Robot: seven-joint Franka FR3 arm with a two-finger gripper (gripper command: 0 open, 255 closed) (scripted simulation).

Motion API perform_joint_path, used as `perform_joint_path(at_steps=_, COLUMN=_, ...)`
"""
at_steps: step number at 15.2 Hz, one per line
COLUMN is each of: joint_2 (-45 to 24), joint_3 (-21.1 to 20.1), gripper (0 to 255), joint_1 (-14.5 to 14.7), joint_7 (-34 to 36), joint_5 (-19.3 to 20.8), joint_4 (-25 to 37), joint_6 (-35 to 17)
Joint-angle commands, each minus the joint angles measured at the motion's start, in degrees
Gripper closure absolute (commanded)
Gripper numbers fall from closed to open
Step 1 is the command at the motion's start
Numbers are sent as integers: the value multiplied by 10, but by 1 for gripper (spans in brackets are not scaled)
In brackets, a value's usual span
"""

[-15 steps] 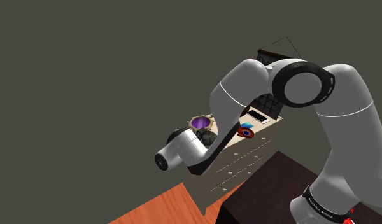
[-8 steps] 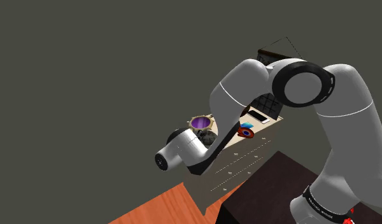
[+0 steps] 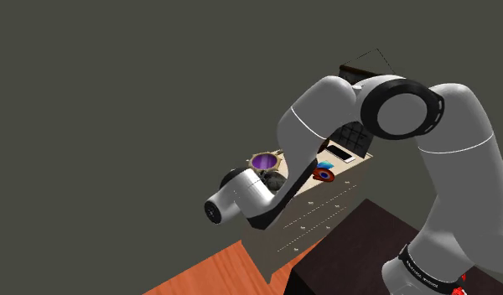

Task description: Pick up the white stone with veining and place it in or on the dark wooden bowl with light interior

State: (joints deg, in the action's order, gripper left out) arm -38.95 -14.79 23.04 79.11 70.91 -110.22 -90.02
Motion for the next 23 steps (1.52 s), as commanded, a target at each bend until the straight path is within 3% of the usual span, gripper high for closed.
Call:
perform_joint_path(at_steps=1, joint_2=12, joint_3=-2, gripper=255, joint_1=-1, joint_7=-8, joint_5=-3, joint_4=-4, joint_6=3)
perform_joint_path(at_steps=23, joint_2=151, joint_3=-21, gripper=255, joint_1=-13, joint_7=-103, joint_5=-34, joint_4=-38, joint_6=35)
